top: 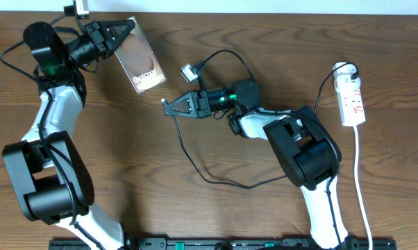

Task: Plug charger to phone and switch on socket
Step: 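Carry the plug with the right gripper toward the phone's bottom edge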

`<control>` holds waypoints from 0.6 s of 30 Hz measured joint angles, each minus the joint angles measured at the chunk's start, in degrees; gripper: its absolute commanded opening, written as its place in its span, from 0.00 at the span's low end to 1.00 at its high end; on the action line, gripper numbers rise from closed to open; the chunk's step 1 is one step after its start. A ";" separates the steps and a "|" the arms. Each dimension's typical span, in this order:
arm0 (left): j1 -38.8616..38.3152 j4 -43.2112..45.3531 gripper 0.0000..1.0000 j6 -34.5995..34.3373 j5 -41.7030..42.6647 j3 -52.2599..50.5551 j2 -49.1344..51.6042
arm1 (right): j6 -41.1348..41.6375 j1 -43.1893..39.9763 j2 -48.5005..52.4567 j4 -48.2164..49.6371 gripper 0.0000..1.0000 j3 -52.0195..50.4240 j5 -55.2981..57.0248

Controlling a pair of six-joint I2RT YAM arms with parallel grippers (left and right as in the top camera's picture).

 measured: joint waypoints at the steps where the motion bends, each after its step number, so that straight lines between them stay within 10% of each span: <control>1: 0.00 0.00 0.07 -0.57 0.02 0.00 0.00 | 0.48 0.00 0.00 0.15 0.01 0.00 0.28; 18: -1.64 0.00 0.07 -4.87 0.13 0.00 0.00 | 1.81 0.00 0.00 1.11 0.01 0.00 4.09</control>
